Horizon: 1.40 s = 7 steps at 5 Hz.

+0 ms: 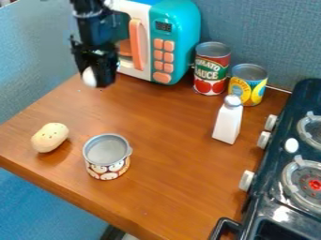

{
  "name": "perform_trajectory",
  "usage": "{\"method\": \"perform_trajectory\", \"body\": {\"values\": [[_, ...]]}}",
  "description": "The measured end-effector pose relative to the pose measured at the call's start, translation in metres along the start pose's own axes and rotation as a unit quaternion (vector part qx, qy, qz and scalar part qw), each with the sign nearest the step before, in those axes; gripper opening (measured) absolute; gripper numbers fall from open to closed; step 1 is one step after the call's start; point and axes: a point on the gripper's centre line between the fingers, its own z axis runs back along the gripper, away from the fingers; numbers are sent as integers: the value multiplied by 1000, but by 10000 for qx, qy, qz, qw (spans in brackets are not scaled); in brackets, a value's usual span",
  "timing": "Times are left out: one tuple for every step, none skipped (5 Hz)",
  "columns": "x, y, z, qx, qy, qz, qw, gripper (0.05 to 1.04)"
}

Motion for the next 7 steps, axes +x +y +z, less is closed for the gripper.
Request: {"method": "perform_trajectory", "body": {"values": [[1,-18,5,-272,-74,-772,9966,710],[-12,-39,-11,-611,198,-1200,9907,710],[-14,-66,-26,-720,266,-1556,9848,710],[-11,-69,-34,-697,242,-1745,9819,710],[-8,-63,-49,-570,254,-1935,9791,710],[4,-60,-51,-402,-99,-2245,9736,710],[8,-59,-60,-377,-169,-2457,9685,710]]}}
